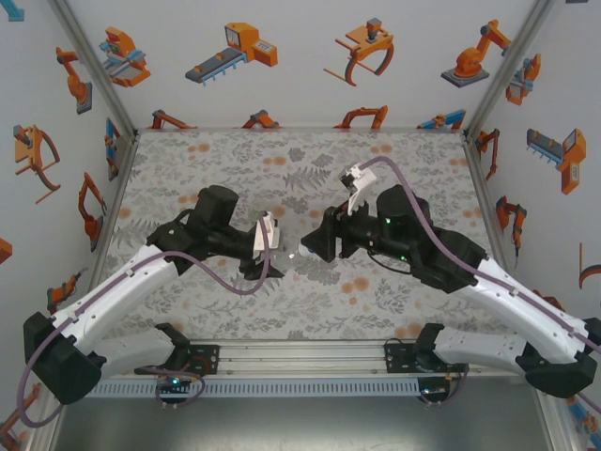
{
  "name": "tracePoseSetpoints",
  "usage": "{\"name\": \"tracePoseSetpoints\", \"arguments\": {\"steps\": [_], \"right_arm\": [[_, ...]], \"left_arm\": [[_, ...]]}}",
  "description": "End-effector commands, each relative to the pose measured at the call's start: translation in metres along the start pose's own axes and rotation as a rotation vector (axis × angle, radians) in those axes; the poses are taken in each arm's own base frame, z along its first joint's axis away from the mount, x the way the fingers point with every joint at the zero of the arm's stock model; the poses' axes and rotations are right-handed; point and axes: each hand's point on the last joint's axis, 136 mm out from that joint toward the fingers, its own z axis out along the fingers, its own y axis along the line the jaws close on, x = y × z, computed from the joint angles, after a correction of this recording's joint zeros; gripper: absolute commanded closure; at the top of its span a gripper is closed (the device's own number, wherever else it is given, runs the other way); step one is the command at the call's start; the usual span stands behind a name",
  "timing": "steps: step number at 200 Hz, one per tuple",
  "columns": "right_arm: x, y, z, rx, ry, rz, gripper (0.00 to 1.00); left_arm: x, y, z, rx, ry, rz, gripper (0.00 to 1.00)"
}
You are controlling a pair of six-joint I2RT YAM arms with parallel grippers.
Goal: Screw on the bottle caps
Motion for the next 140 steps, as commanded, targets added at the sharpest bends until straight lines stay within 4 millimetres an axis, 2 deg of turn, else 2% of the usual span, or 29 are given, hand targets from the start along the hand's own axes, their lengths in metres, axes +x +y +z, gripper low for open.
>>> {"name": "tracePoseSetpoints", "arguments": {"steps": [1, 30, 52, 103, 140], "right_arm": [[-0.009, 0.039, -0.021, -0.194, -0.034, -0.463, 0.45], [0.01, 0.065, -0.036, -0.386, -0.011, -0.777, 0.45], [0.023, 0.07, -0.042, -0.457, 0.026, -0.931, 0.44], [0.031, 0.063, -0.03, -0.455, 0.08, -1.019, 0.43], [0.032, 0.067, -0.022, -0.484, 0.074, -1.011, 0.49]], "left_arm": [[-0.023, -0.007, -0.008, 0.026, -0.071, 0.074, 1.0], [-0.023, -0.011, -0.009, 0.042, -0.073, 0.084, 1.0], [-0.023, -0.012, -0.009, 0.047, -0.077, 0.089, 1.0], [-0.024, -0.015, -0.009, 0.061, -0.085, 0.09, 1.0], [-0.025, -0.015, -0.01, 0.063, -0.087, 0.091, 1.0]]}}
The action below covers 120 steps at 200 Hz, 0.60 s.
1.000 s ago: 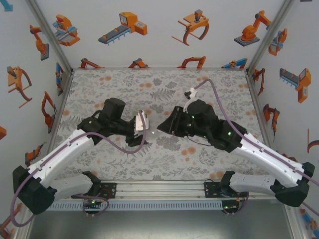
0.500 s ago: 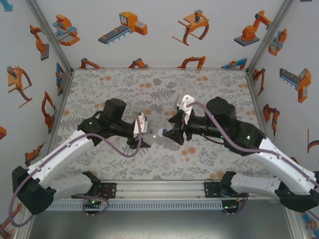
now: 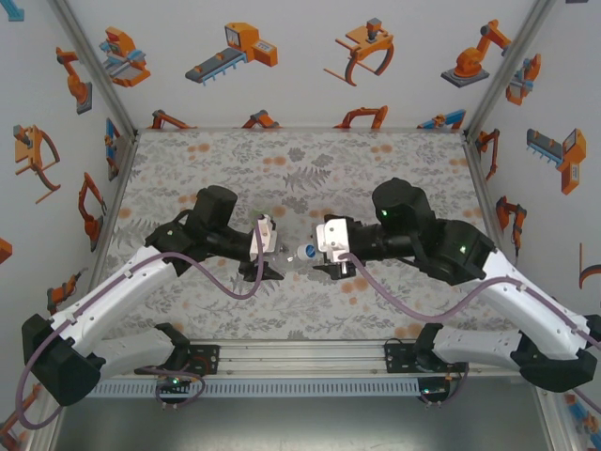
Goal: Screw on the bottle caps
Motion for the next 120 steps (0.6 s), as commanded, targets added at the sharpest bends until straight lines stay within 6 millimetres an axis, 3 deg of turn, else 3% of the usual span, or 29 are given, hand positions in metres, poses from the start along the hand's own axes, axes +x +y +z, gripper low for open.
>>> {"name": "tracePoseSetpoints", "arguments": {"steps": [1, 120], "right_arm": [[-0.009, 0.003, 0.001, -0.029, -0.038, -0.049, 0.5], [-0.001, 0.0, 0.014, -0.045, -0.018, -0.013, 0.66]], "left_arm": [[-0.018, -0.006, -0.006, 0.025, -0.046, 0.048, 1.0], [-0.021, -0.008, -0.009, 0.023, -0.056, 0.057, 1.0]]}}
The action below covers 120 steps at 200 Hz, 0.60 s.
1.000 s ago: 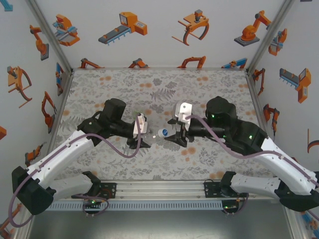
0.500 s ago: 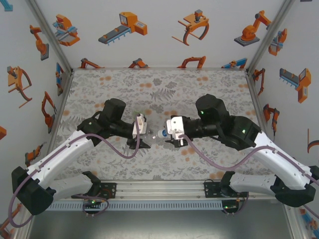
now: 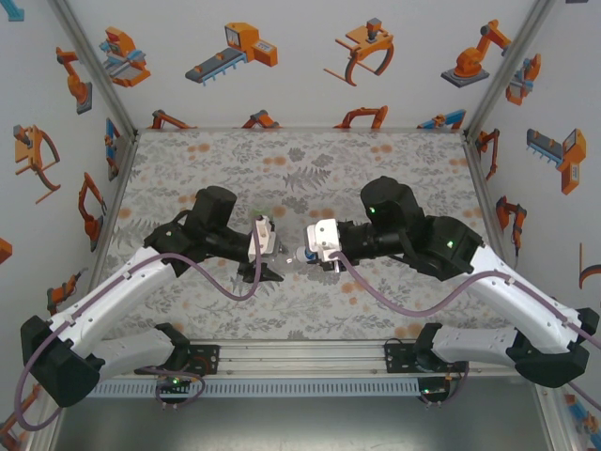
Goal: Screw on the bottle caps
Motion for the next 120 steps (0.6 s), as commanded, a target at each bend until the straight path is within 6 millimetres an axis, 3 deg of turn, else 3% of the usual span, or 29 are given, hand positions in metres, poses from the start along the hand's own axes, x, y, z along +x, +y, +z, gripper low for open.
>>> {"name": "tracePoseSetpoints", "arguments": {"steps": [1, 26, 83, 102, 120], "right_arm": [[-0.0075, -0.0006, 0.0005, -0.01, -0.03, -0.01, 0.66], [-0.0112, -0.0003, 0.0003, -0.011, -0.051, -0.005, 0.61], [-0.0101, 0.001, 0.0004, -0.015, -0.05, 0.001, 0.6], [-0.0078, 0.0016, 0.0013, -0.019, -0.04, 0.006, 0.69], [-0.0061, 0.0009, 0.0026, -0.021, -0.031, 0.031, 0.87]], "left_arm": [[-0.0183, -0.0043, -0.0069, 0.012, -0.044, 0.052, 1.0], [-0.0179, -0.0039, -0.0067, 0.012, -0.042, 0.05, 1.0], [-0.0164, -0.0025, -0.006, 0.008, -0.036, 0.045, 1.0], [-0.0167, -0.0022, -0.0061, 0.007, -0.036, 0.045, 1.0], [-0.0165, -0.002, -0.006, 0.007, -0.036, 0.045, 1.0]]}}
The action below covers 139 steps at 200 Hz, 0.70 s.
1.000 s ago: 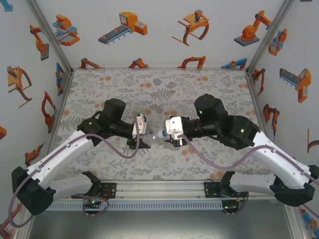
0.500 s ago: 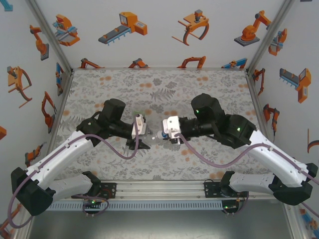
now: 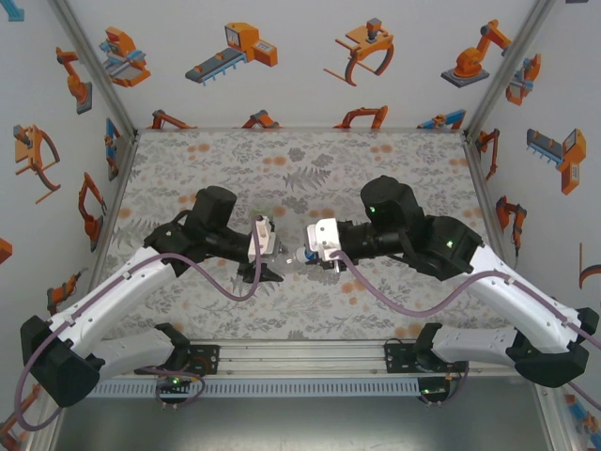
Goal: Screw on the bottle caps
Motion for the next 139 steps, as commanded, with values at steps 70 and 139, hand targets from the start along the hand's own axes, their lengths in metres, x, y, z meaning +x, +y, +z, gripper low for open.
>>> {"name": "tracePoseSetpoints", "arguments": {"steps": [70, 139], "right_arm": [[0.019, -0.04, 0.009, 0.234, 0.002, 0.643, 1.0], [0.028, -0.055, 0.006, 0.34, 0.053, 0.778, 1.0]], "left_arm": [[-0.014, 0.001, -0.005, -0.004, -0.024, 0.039, 1.0], [-0.013, 0.003, -0.005, -0.02, -0.014, 0.04, 1.0]]}}
